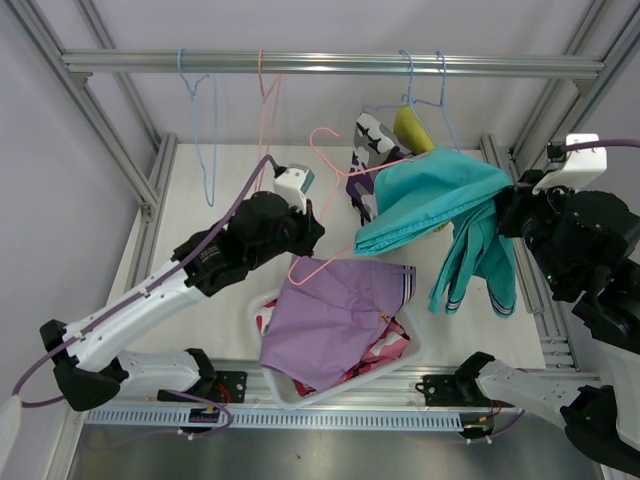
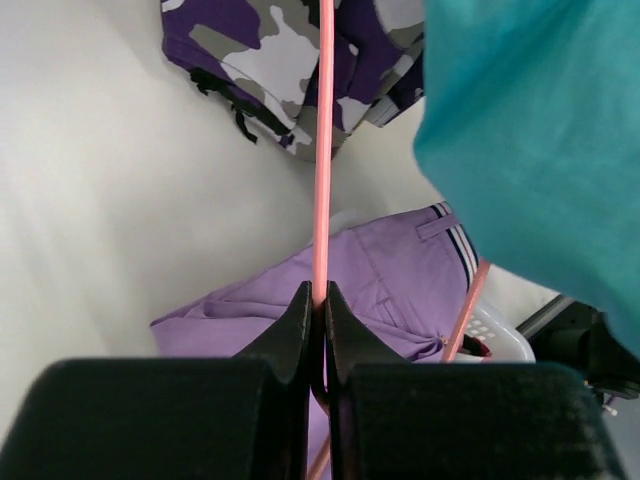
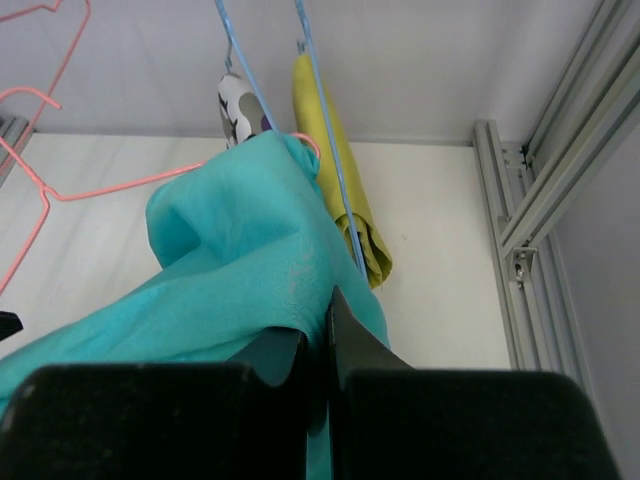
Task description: Remove the trousers from the hanger
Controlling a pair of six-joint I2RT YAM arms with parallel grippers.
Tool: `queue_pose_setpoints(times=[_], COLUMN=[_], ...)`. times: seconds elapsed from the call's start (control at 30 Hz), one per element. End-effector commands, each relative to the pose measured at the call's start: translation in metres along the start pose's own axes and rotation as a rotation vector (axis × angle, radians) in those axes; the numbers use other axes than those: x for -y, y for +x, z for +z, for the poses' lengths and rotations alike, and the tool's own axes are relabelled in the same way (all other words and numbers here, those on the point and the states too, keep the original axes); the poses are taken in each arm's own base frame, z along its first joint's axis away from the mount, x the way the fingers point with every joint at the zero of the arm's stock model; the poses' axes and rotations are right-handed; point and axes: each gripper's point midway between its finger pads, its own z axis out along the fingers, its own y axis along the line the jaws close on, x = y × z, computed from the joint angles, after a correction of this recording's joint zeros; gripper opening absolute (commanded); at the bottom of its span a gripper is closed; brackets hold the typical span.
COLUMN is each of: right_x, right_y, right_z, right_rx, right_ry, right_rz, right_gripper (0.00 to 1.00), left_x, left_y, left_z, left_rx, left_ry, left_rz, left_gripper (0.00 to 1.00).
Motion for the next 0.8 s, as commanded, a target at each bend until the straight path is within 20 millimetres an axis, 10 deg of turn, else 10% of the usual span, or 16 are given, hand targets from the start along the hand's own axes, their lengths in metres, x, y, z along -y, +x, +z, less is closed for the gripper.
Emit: queue_pose_setpoints(times=[0.0,0.4,0.77], right_x=[0.019,0.016,0.009], right_y=[-0.047,-0.092,-0.083], right_z=[-0.020,-0.051,-0.055], right_rx=[0.158,0.244,0.231], right_ry=[0.044,-0.055,-0.111], right_rz=[0.074,0.162,0.160], right_gripper=[0.00,0.00,0.00], left_x=[-0.012,-0.056,-0.073], left_y=[-0.014,0.032,0.047], left_z=[0.001,0.056,0.066], left_rx=[0.047,-0.085,-0.126], left_ry=[-0.065,-0.328,-0.462], left_rz=[0.031,0.155,0.247], left_gripper=[0.01,0.01,0.01])
